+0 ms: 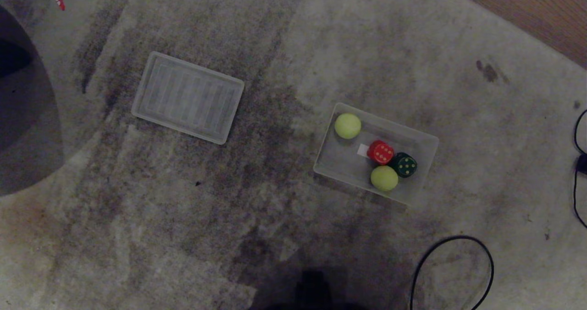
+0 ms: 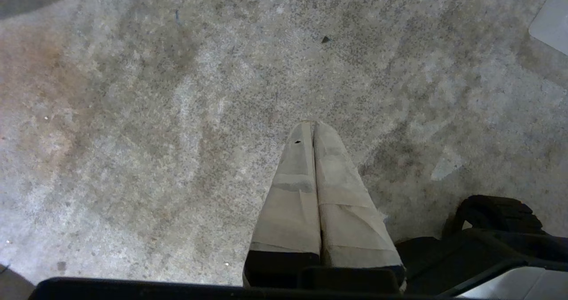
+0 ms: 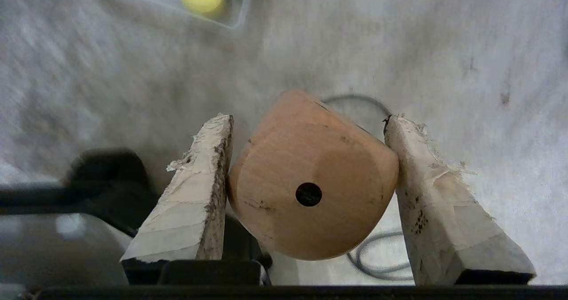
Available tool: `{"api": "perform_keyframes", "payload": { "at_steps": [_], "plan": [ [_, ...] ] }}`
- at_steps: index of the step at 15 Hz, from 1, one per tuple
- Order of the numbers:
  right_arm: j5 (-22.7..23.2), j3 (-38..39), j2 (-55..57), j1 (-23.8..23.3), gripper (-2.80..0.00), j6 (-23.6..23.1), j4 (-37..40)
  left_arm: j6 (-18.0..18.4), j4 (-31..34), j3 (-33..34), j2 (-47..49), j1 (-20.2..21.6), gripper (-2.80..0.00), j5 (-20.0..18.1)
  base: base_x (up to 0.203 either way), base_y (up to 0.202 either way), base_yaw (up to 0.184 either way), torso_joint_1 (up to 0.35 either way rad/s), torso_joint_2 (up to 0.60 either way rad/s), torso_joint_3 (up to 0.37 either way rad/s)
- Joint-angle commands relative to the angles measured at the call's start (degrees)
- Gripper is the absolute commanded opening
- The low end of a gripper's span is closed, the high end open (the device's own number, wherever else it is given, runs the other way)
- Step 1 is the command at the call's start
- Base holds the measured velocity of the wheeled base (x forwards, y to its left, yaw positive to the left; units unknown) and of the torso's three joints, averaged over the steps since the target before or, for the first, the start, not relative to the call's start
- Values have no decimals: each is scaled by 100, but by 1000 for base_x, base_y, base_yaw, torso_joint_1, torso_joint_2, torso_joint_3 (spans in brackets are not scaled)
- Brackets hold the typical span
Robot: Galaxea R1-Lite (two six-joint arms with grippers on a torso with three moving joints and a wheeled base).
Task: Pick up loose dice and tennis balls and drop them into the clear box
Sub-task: Put the toys in the box
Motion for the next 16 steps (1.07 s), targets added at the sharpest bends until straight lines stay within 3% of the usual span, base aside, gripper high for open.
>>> {"api": "perform_keyframes", "payload": {
  "at_steps": [1,4,8,12,16],
  "plan": [
    [91,-512,609,-1,-280,97,75,-10,0,9,8,0,-280,6,0,0,0,0,0,0],
    [224,-1113,2669,9,-280,537,43,-10,0,9,9,0,-280,6,0,0,0,0,0,0],
    [466,-1501,5339,241,-280,1155,-1199,-2,0,9,9,0,-280,6,0,0,0,0,0,0],
    [664,-1744,7776,525,-280,1626,-3435,-10,0,9,9,0,-280,6,0,0,0,0,0,0],
    [1227,-2465,9397,651,-280,2284,-5894,-10,0,9,0,0,-280,6,0,0,0,0,0,0]
  ]
}}
